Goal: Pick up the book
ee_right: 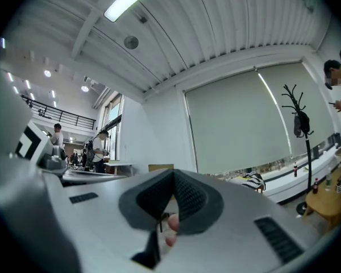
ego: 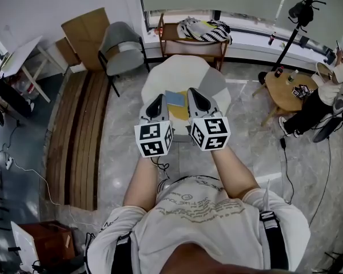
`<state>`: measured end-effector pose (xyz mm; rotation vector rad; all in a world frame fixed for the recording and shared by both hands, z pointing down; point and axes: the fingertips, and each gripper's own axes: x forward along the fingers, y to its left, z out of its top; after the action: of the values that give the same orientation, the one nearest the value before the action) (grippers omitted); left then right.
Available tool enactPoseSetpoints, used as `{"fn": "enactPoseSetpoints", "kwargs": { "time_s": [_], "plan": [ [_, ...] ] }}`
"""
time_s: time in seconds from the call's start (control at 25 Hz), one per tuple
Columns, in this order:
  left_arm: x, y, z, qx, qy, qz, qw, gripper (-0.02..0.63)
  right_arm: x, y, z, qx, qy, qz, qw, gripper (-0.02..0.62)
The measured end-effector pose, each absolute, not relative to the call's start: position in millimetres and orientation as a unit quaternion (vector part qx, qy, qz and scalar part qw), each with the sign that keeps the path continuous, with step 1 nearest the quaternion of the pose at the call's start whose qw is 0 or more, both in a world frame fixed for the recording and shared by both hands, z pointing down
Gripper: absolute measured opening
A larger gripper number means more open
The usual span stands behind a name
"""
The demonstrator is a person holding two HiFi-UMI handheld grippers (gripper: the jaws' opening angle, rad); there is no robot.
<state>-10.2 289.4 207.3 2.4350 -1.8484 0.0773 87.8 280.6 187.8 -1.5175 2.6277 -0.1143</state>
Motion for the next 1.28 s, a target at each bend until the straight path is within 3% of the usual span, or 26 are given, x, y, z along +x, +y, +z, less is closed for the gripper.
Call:
{"fn": "enactPoseSetpoints", "kwargs": {
  "time_s": [0.64,1.28],
  "plan": [
    [-43,258,223,0.798,-0.601,0.035,0.044,0.015,53,248,206,-0.501,0.863,-0.045,0.048,0.025],
    [-47,102,221,0.782,-0.619,0.046,0.052,0.015,58,90,199,-0.483,0.872,-0.053,0.056,0.025]
  ]
}}
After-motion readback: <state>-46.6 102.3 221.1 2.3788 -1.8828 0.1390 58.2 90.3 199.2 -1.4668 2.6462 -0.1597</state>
